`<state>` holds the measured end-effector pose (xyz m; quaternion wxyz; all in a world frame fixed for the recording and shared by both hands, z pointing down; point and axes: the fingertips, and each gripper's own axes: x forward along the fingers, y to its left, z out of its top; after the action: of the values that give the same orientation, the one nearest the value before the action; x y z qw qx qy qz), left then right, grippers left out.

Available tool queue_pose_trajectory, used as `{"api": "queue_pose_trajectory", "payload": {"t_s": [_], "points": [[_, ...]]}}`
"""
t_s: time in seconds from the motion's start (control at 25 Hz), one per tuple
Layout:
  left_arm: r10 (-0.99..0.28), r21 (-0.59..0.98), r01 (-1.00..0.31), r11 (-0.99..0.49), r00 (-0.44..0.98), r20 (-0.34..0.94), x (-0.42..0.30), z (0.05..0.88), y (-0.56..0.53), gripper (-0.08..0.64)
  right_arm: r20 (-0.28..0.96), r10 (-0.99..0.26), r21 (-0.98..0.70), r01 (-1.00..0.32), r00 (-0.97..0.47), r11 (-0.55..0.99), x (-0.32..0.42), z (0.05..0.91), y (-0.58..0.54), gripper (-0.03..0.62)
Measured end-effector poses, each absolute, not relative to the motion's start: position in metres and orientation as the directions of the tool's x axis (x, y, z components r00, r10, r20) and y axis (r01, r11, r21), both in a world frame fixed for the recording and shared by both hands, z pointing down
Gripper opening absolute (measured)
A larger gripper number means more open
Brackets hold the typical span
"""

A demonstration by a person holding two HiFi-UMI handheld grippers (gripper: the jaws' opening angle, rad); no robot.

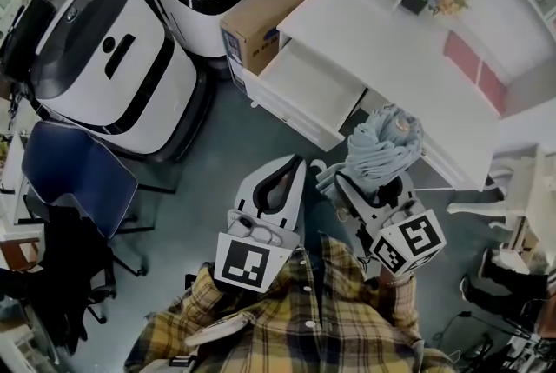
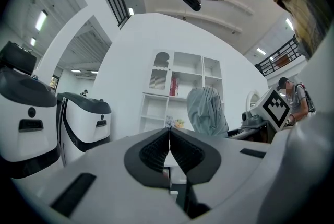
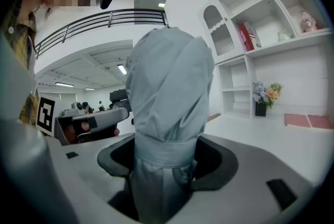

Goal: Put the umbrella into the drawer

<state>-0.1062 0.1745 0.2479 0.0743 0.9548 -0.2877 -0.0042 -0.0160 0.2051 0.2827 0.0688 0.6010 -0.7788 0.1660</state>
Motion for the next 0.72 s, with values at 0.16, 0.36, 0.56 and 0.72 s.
{"api": "queue_pose_trajectory", "payload": {"t_s": [0.16,0.36,0.56,0.72], "points": [[-0.559,0.140,-0.558,-0.818,0.828,0.035,-0.098,0.252,0.158,0.023,0.307,-0.909,-0.182,-0.955,-0.283,0.235,-0.009,0.290,0.188,0.302],[-0.568,0.140,-0.570,-0.810,0.821,0.057,-0.077,0.258,0.125,0.023,0.315,-0.897,-0.197,-0.946,-0.311,0.259,0.007,0.295,0.152,0.302],[-0.587,0.145,-0.590,-0.794,0.807,0.070,-0.045,0.260,0.078,0.023,0.354,-0.867,-0.193,-0.934,-0.351,0.299,0.032,0.305,0.105,0.302],[-0.619,0.140,-0.624,-0.769,0.781,0.083,-0.016,0.257,0.035,0.023,0.364,-0.841,-0.204,-0.915,-0.400,0.347,0.055,0.307,0.059,0.302]]}}
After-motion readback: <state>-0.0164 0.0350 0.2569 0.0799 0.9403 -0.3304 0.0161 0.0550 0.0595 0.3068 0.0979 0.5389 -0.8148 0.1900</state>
